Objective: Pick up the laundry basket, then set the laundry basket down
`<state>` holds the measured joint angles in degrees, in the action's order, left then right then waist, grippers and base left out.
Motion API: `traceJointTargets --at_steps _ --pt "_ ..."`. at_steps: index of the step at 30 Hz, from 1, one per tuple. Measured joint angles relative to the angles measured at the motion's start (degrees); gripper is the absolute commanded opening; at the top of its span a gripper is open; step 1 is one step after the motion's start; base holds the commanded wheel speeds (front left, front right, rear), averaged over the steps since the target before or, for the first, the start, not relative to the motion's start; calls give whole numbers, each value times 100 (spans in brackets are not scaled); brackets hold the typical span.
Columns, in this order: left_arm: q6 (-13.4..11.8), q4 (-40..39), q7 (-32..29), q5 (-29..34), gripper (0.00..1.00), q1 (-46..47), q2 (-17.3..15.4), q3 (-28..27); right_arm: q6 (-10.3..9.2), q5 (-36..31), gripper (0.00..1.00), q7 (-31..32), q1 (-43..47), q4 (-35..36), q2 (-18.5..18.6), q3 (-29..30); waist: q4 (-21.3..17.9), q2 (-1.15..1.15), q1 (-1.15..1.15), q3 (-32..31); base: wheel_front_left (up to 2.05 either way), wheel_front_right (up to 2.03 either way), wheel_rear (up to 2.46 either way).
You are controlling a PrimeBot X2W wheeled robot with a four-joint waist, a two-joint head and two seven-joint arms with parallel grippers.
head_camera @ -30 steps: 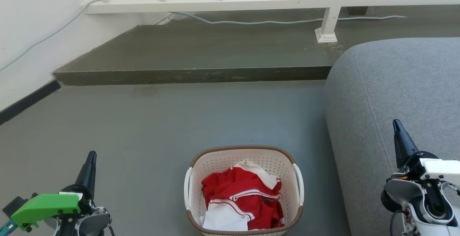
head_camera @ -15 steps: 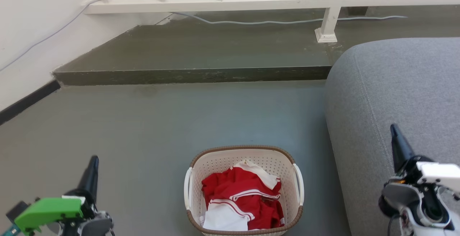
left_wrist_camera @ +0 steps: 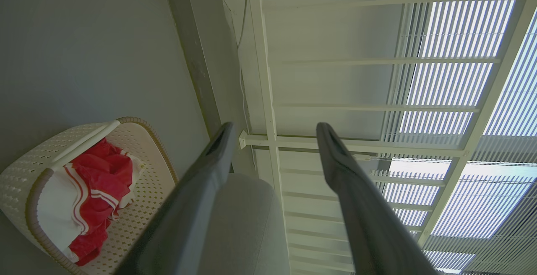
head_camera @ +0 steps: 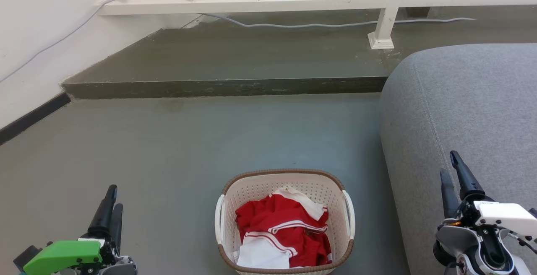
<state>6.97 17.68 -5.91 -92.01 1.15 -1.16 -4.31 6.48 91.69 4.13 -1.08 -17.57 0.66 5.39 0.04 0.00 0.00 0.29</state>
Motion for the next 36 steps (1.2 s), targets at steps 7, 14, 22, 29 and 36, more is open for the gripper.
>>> traceJointTargets --at_steps 7,14,22,29,36 --pt "0 -153 83 120 100 1 -56 5 0 -30 100 -116 0 119 7 -147 1 0 0 7 0 0 0" --pt "0 -357 246 444 100 1 -191 70 0 -498 100 -263 -2 243 19 -327 -2 0 0 15 0 0 0" --pt "0 -541 471 811 100 1 -350 263 1 -1101 100 -434 -5 385 35 -446 -11 0 0 19 0 0 0" --pt "0 -598 701 1223 100 1 -520 460 0 -1744 100 -567 -6 443 73 -602 -20 0 0 21 0 0 0" --pt "0 -710 858 1835 100 1 -746 704 -60 -2505 100 -692 -14 541 86 -801 -30 0 0 24 0 0 0"
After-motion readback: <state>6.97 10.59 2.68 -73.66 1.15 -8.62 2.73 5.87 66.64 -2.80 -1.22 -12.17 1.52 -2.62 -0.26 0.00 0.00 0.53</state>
